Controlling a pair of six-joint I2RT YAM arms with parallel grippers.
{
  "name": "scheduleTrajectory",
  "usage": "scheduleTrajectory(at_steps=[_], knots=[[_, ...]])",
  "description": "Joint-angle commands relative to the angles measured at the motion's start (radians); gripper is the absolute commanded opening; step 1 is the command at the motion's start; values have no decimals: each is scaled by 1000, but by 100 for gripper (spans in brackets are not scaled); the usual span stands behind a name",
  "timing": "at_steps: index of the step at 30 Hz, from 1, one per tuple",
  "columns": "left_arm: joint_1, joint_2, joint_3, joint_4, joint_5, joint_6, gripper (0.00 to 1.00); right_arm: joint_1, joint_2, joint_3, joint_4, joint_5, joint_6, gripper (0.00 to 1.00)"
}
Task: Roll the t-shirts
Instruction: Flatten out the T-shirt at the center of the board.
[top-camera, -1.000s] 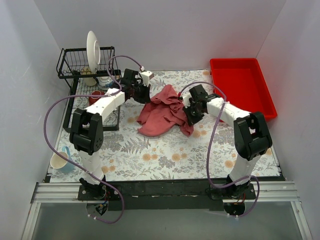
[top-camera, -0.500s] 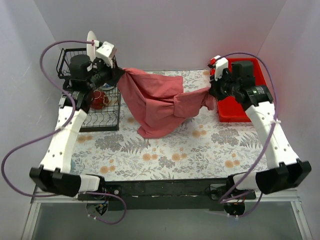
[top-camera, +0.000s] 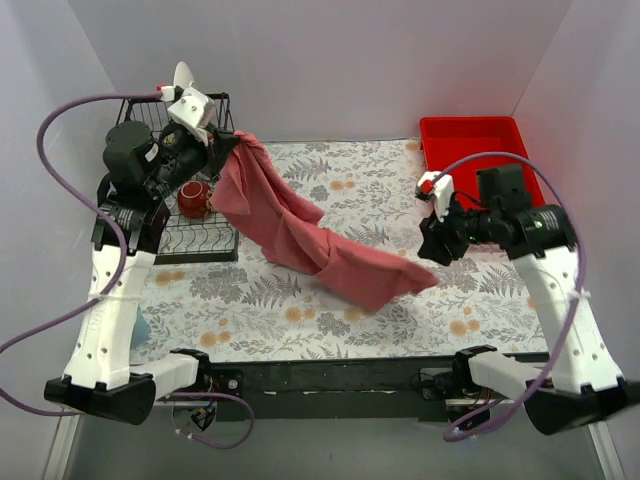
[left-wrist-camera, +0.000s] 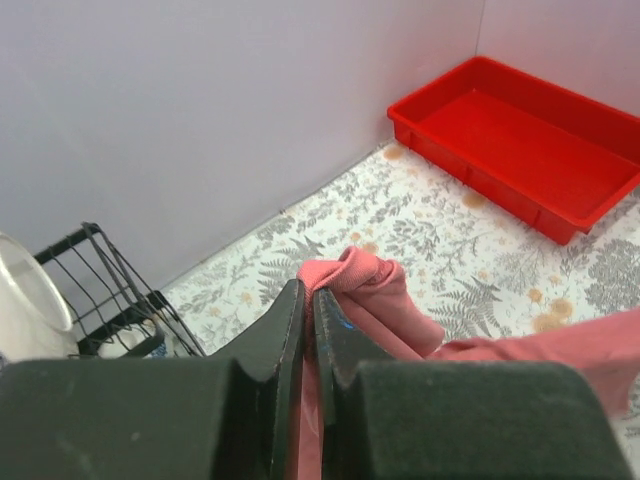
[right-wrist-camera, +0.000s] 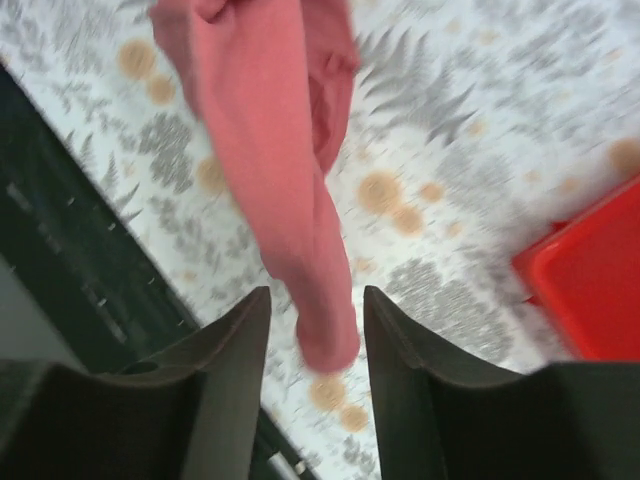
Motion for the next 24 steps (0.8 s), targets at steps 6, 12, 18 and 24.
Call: scheduleTrajectory(at_steps=[6,12,18,24], knots=[[2,-4,-196,-62,67,84,0,3,237,7,77,-27,49,57],[4,-95,-407,-174,78,126,0,41,459,-16,192,-23,70,59],[2,-55,-440,-243,46,153,0,257,558,-55,146,-47,-295,89],[2,20,-428,-193,40,37,9,449,287,-382,413,7,-492,82]])
